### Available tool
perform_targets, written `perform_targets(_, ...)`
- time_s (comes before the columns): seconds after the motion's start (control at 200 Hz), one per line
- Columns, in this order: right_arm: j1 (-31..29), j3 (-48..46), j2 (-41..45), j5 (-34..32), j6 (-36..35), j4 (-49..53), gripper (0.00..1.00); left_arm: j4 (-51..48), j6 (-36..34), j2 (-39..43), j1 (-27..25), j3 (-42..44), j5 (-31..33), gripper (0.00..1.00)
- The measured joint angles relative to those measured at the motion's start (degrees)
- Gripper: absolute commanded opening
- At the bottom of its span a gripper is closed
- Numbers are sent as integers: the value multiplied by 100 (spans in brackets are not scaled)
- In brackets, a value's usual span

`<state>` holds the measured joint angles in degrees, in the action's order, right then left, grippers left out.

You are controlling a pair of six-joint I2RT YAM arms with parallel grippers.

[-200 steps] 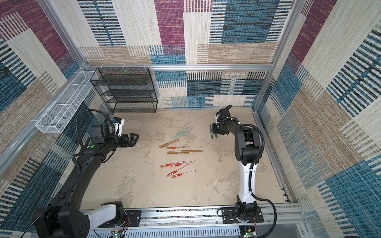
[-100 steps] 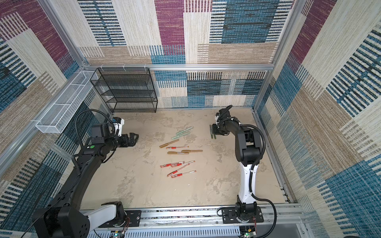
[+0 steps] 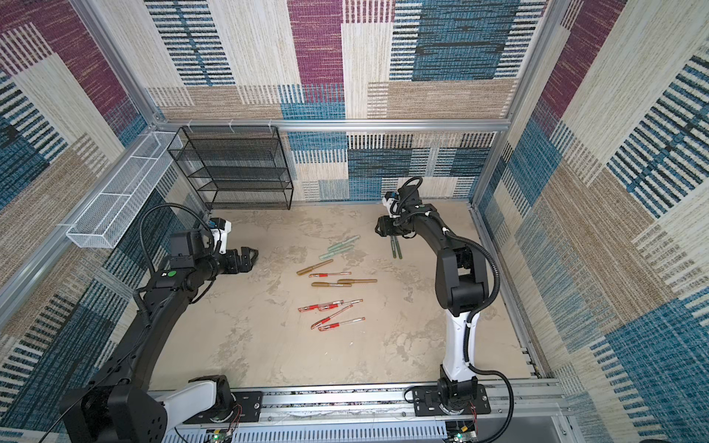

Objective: Open the pen caps
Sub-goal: 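Reach the right gripper to a mint-green pen and grasp its barrel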

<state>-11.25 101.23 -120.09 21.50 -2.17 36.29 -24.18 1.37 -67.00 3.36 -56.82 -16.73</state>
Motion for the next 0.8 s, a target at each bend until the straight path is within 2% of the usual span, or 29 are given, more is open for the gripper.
perform_targets(0.306,-946,1145,-1073,151,-914,566,63,46,17,-2,37,31,-13,100)
perform_targets(0.626,-1397,1908,-1858,83,-1290,813,62,59,20,-2,52,31,-13,100)
perform_targets(0.801,-1390,2293,-2164,-50,-1307,817,60,61,20,-2,52,31,-13,100)
